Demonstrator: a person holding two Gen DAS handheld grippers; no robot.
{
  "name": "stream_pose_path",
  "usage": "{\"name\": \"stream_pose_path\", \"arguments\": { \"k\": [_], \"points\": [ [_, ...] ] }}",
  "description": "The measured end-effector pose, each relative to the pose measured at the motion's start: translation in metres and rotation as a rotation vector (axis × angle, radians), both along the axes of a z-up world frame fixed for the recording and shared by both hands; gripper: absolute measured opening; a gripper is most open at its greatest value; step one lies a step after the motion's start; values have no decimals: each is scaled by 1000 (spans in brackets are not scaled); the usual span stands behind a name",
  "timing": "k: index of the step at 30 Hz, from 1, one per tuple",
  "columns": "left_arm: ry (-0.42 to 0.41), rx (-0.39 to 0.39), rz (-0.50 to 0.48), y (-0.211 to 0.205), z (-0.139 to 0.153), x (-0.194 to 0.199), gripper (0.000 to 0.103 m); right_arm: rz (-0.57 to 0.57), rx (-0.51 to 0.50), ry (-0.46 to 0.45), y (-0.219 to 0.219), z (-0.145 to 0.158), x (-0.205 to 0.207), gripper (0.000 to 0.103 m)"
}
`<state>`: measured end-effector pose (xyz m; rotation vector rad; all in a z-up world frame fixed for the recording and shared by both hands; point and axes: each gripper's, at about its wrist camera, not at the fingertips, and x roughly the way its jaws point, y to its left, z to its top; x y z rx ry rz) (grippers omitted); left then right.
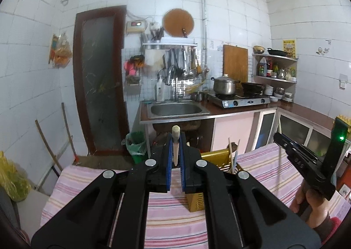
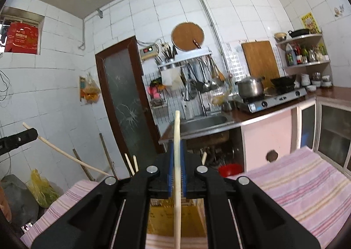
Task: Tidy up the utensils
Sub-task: 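Lower the chopstick into the holder with the left tool while the right tool lowers its chopstick in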
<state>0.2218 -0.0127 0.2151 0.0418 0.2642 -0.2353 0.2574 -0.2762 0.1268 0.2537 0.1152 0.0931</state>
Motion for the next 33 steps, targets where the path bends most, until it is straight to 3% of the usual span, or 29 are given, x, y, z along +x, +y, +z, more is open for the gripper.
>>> {"name": "stream_pose_path", "arguments": {
  "k": [7, 17, 28, 33],
  "points": [
    [3, 22, -46, -19, 11, 6, 5, -20, -46, 10, 9, 14, 8, 6],
    [70, 84, -99, -55, 7, 38, 5, -77, -85, -165, 15, 55, 34, 6],
    [211, 71, -101, -61, -52, 92, 5, -84, -102, -100, 18, 10, 84, 6],
    [257, 67, -98, -60, -86, 108, 5, -79, -112, -9, 14, -15, 99, 6]
  ]
}}
